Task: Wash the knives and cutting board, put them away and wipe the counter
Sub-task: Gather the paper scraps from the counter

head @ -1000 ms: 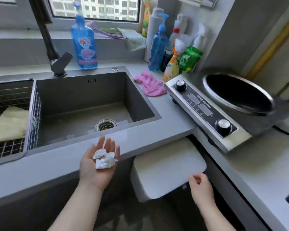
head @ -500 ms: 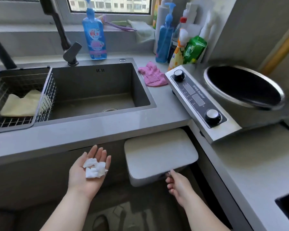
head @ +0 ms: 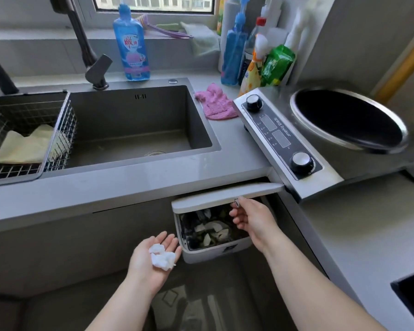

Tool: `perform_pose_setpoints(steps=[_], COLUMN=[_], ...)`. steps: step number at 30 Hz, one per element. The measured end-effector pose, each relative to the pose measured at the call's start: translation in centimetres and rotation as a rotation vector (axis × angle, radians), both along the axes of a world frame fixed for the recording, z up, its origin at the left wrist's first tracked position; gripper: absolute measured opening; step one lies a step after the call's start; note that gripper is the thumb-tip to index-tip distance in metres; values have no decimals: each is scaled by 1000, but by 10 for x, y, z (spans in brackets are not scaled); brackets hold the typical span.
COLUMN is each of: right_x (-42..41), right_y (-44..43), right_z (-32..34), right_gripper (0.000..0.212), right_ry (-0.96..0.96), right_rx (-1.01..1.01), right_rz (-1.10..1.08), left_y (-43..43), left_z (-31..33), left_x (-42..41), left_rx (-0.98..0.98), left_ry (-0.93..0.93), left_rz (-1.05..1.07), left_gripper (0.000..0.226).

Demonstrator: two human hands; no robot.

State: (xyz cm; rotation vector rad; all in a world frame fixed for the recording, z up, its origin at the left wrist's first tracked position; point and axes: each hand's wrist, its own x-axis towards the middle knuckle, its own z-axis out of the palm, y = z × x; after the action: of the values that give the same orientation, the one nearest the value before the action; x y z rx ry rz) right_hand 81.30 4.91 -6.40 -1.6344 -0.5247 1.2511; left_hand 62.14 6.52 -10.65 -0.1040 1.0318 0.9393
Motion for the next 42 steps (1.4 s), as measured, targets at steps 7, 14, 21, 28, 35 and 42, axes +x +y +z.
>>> perform_pose_setpoints(steps=[7, 14, 21, 28, 35, 42], right_x=[2, 7, 10, 11, 0, -3], right_y=[1, 2, 3, -7, -37, -41], right_z=[-3, -2, -3, -7, -37, -64], right_gripper=[30, 30, 28, 26, 28, 30], right_ry=[67, 65, 89, 19, -31, -94], right_rx=[14, -8, -11, -28, -155, -329], right_rz=[-6, 30, 37, 48, -22, 4], left_y=[9, 37, 28, 23, 18, 6], left_z=[-10, -9, -14, -1, -4, -26], left_x=[47, 72, 53, 19, 12, 21], left_rx=[-93, -57, -56, 132, 351, 455], left_ry=[-43, -77, 79, 246, 730, 1165], left_rz=[-78, -91, -210, -282, -592, -740], left_gripper=[36, 30, 51, 50, 25, 41])
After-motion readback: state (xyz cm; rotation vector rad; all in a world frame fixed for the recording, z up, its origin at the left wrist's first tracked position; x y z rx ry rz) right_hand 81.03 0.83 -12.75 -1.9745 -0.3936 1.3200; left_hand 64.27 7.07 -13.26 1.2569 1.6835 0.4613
